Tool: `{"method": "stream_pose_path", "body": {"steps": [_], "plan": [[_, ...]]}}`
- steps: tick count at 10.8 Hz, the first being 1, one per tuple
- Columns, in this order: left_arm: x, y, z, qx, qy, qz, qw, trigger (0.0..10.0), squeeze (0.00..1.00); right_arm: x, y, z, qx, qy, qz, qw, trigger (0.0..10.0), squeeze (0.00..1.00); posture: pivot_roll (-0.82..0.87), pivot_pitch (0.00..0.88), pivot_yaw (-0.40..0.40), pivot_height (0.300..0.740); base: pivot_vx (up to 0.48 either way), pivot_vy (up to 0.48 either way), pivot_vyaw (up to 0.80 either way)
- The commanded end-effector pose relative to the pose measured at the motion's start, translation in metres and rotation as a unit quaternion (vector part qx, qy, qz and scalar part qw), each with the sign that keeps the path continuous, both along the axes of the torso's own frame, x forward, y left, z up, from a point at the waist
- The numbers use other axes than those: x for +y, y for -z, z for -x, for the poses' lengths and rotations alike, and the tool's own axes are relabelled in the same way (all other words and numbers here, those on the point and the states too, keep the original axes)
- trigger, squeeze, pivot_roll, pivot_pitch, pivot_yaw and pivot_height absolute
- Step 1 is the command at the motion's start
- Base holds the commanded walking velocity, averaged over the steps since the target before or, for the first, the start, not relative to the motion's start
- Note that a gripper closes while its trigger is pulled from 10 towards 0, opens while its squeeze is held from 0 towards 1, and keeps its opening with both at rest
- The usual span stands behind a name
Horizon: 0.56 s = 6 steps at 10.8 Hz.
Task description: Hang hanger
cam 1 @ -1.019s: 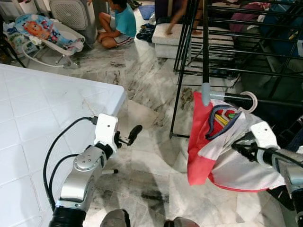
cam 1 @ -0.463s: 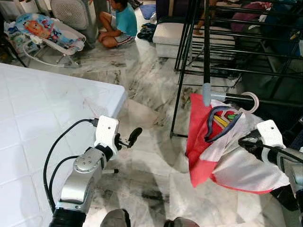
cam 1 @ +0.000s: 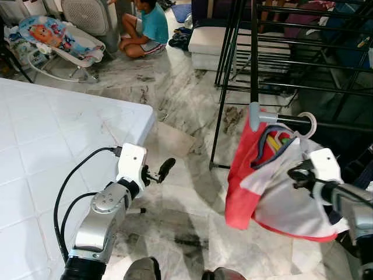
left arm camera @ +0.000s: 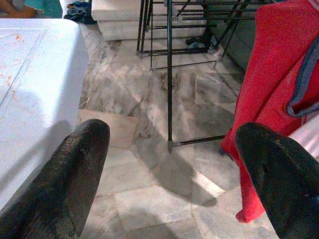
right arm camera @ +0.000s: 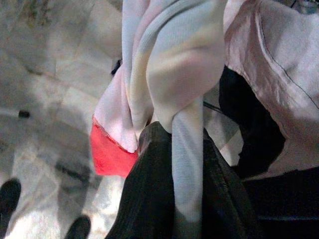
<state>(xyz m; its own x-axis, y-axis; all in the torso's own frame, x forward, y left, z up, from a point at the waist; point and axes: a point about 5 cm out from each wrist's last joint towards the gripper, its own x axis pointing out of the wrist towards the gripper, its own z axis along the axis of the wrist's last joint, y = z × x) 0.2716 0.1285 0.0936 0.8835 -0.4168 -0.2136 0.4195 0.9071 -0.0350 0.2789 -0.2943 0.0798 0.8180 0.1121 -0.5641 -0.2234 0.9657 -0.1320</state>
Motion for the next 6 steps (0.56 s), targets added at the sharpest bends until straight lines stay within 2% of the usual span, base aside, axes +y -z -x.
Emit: {"method": "stream_pose_path", "body": {"steps": [1, 4, 5, 6], "plan": [[-0.001, 0.0, 0.002, 0.001, 0.004, -0.005, 1.0, 10.0, 0.0, 0.001, -0.008, -0.003, -0.035, 0.015, -0.002, 0.999, 0.0, 0.0, 0.02, 0.088, 0.0, 0.74, 0.0, 0.0, 0.0], [-0.001, 0.0, 0.0, 0.0, 0.002, -0.001, 1.0, 10.0, 0.0, 0.029, -0.008, -0.005, -0.114, 0.084, -0.022, 0.99, 0.0, 0.0, 0.02, 0.078, 0.003, 0.74, 0.0, 0.0, 0.0], [-0.003, -0.002, -0.001, -0.007, 0.002, 0.007, 1.0, 10.0, 0.0, 0.052, -0.005, 0.003, -0.155, 0.112, -0.03, 0.981, 0.0, 0.0, 0.01, 0.068, -0.001, 0.74, 0.0, 0.0, 0.0], [-0.006, -0.002, -0.002, -0.012, -0.003, 0.007, 1.0, 10.0, 0.0, 0.067, 0.003, 0.012, -0.161, 0.148, -0.047, 0.975, 1.8, 0.0, 0.02, 0.064, -0.006, 0.74, 0.0, 0.0, 0.0]]}}
